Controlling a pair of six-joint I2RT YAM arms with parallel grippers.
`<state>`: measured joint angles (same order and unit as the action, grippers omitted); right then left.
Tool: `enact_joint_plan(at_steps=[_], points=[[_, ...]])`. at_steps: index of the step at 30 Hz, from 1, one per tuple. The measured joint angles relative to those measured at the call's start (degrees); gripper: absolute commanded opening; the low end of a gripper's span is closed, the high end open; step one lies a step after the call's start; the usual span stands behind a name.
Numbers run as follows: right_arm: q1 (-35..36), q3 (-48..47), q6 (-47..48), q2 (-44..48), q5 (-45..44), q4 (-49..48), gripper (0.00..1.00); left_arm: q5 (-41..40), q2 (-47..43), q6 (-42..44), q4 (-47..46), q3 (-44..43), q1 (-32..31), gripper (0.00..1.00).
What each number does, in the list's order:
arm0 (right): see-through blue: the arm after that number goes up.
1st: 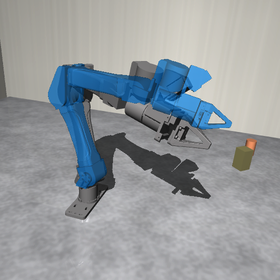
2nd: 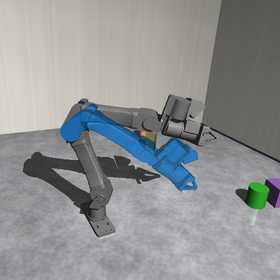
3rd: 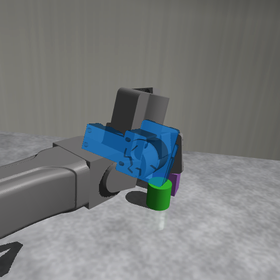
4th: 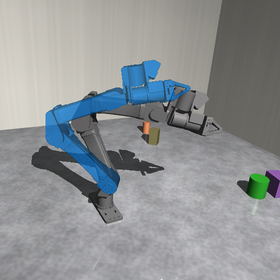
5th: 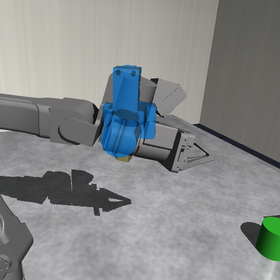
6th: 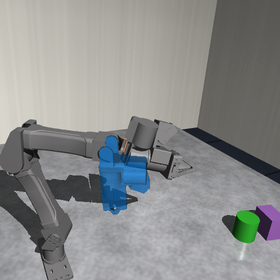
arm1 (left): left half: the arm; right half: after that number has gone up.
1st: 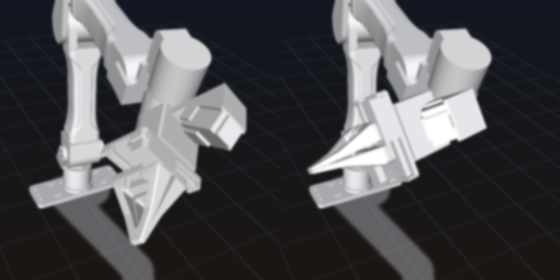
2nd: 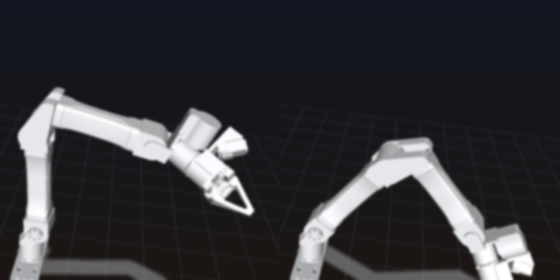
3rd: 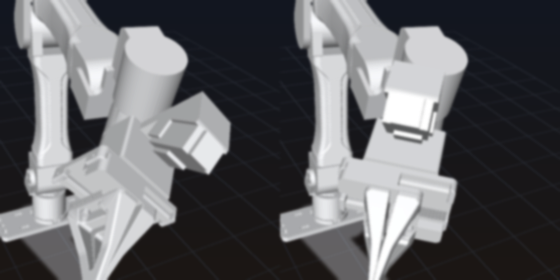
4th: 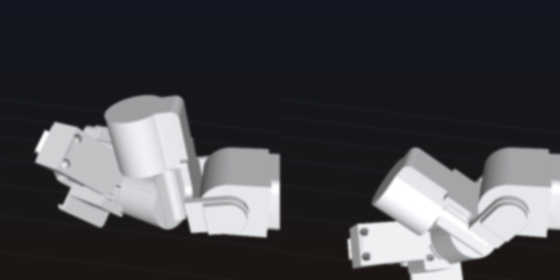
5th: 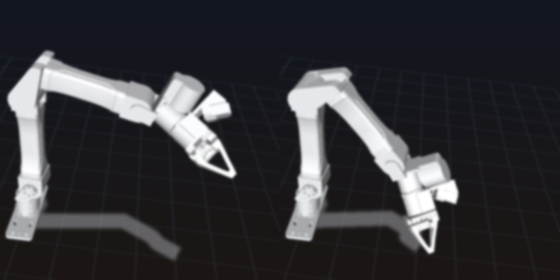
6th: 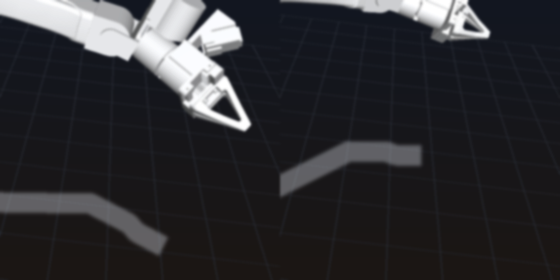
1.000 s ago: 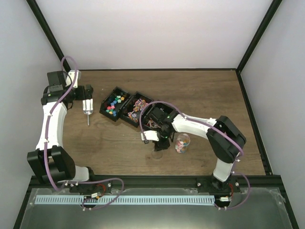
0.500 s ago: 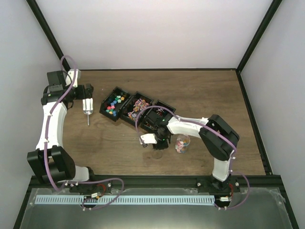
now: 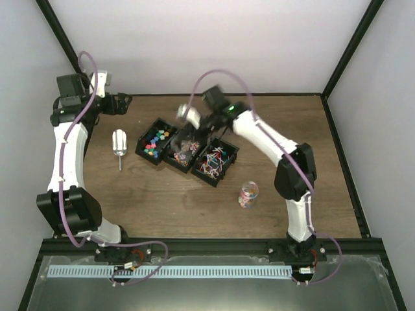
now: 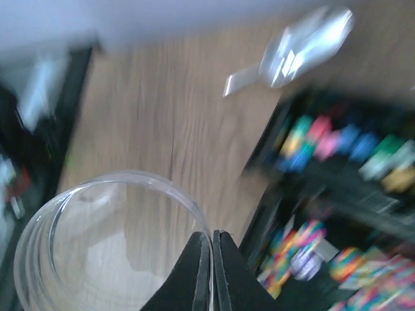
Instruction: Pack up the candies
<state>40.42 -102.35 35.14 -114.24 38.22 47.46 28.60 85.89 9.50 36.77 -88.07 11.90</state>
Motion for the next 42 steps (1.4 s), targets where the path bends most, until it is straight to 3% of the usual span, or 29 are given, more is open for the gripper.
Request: enact_joint_plan(at_steps=[3,5,8,11,17,23,34,42], points=[[-9.5,-9.7,-16.1,-0.5,16.6,-7.5,0.01,2.9,0.9,2.7,-0.3,-3.7,-2.5,1.00],[-15.7,-6.0,-32.0,2.4,25.7,-20.5,0.01,4.0,0.3,5.0,-0.5,-4.5,-7.4,1.00],[-23.1,8.6,-62.1,7.6,33.7,-51.6,0.01,6.1,-1.9,7.2,-2.7,-3.3,-16.8,1.00],[-24.5,17.0,-88.7,8.2,39.7,-78.2,0.01,8.6,-7.7,7.1,-9.7,3.1,-24.0,1.00],[-21.6,26.2,-117.0,12.4,43.7,-109.0,0.01,7.6,-17.6,5.9,-28.2,15.4,-35.7,1.00],[-21.6,29.5,-128.6,18.4,43.1,-123.2,0.01,1.8,-17.4,5.9,-42.3,21.0,-46.7,1.00],[-21.6,32.5,-135.1,20.2,42.6,-129.3,0.01,-9.0,-14.6,12.3,-59.8,26.0,-55.7,1.00],[-21.6,32.8,-136.9,20.2,42.6,-130.8,0.01,-8.3,-14.1,15.5,-62.0,26.0,-56.6,0.81]])
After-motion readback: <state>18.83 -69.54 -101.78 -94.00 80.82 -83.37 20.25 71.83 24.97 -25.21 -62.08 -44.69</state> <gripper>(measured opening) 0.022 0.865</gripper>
